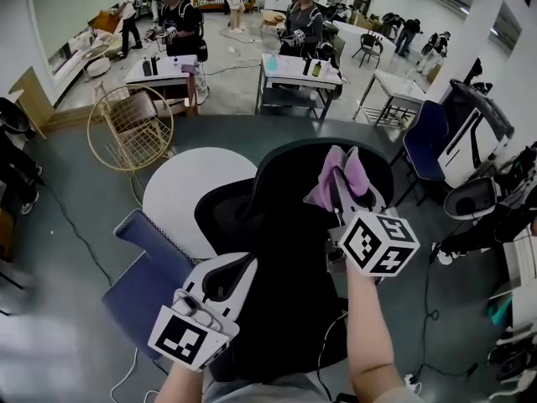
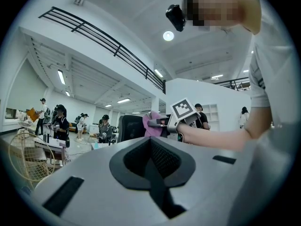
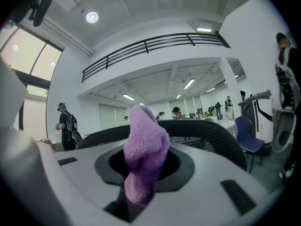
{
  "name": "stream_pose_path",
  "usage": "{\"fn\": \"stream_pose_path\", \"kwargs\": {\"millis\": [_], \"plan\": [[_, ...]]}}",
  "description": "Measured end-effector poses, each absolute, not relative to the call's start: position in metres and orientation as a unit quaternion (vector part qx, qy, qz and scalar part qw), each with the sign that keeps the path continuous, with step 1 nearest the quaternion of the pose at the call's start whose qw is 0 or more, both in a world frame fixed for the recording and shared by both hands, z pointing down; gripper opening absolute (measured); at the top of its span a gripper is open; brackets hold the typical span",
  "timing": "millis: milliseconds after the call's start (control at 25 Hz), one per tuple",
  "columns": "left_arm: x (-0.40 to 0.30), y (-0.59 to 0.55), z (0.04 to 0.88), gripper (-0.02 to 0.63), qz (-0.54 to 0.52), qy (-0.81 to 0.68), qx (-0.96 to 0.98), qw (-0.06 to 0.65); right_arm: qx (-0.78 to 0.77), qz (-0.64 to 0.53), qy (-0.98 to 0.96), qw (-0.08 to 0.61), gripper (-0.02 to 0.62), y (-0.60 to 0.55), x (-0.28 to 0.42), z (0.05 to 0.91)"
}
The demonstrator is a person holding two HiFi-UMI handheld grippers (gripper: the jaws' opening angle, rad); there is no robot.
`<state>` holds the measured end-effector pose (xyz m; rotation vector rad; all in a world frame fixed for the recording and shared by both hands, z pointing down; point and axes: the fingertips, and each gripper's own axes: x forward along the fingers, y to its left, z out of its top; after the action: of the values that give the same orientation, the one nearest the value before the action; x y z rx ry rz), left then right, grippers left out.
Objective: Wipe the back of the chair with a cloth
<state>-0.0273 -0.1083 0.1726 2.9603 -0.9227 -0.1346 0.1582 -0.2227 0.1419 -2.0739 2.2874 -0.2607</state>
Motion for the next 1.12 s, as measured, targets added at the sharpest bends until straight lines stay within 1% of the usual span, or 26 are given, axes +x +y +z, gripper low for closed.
{"fn": "stream_pose_path", "kwargs": {"millis": [600, 1120], "plan": [[-0.008, -0.098, 0.171, 0.011, -0.037, -0.281, 0.959, 0.022, -0.721, -0.074, 0.689, 0.011, 0.106, -0.199, 0.233, 0.140], [0.003, -0.092, 0.175, 0.012, -0.039, -0.267, 0.963, 0.019, -0.746, -0.069, 0.663, 0.010, 0.106, -0.177, 0.267, 0.145]]}}
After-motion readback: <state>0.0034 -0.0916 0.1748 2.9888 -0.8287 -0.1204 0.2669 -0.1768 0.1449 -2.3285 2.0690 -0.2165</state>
